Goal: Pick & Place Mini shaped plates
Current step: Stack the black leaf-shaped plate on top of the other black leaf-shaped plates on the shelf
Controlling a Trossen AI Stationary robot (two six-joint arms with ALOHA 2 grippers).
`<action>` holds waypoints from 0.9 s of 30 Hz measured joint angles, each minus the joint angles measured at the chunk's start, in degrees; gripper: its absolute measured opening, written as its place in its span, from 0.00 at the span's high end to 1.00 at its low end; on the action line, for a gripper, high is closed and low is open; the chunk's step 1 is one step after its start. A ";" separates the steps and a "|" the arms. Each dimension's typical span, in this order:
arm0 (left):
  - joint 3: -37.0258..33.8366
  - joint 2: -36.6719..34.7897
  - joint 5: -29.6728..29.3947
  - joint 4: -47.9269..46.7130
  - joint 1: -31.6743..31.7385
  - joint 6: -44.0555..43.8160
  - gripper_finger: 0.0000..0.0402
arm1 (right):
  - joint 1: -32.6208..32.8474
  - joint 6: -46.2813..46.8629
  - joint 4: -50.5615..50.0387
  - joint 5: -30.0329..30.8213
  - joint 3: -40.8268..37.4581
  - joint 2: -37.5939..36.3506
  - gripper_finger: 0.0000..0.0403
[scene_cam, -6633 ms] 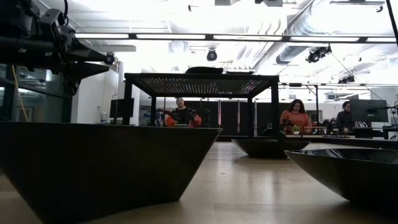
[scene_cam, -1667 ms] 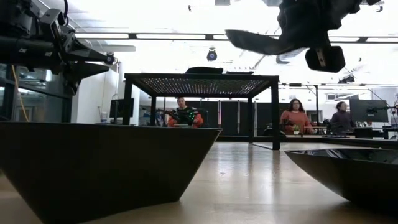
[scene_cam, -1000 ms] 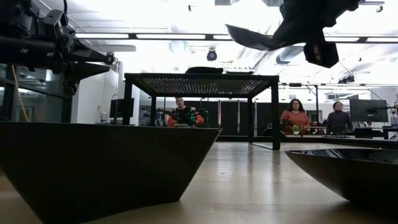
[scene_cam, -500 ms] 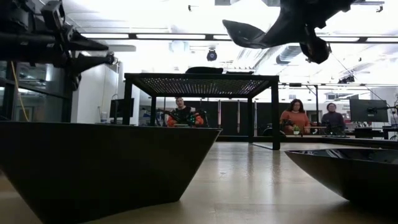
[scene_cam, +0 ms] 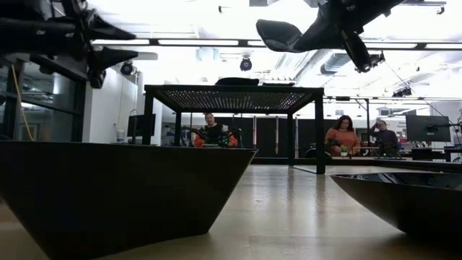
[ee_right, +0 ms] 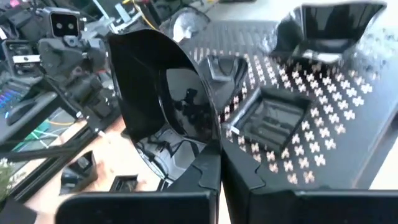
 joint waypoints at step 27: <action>42.67 51.96 -11.80 1.33 0.02 19.28 0.44 | -6.74 -49.78 16.55 22.92 12.68 11.11 1.00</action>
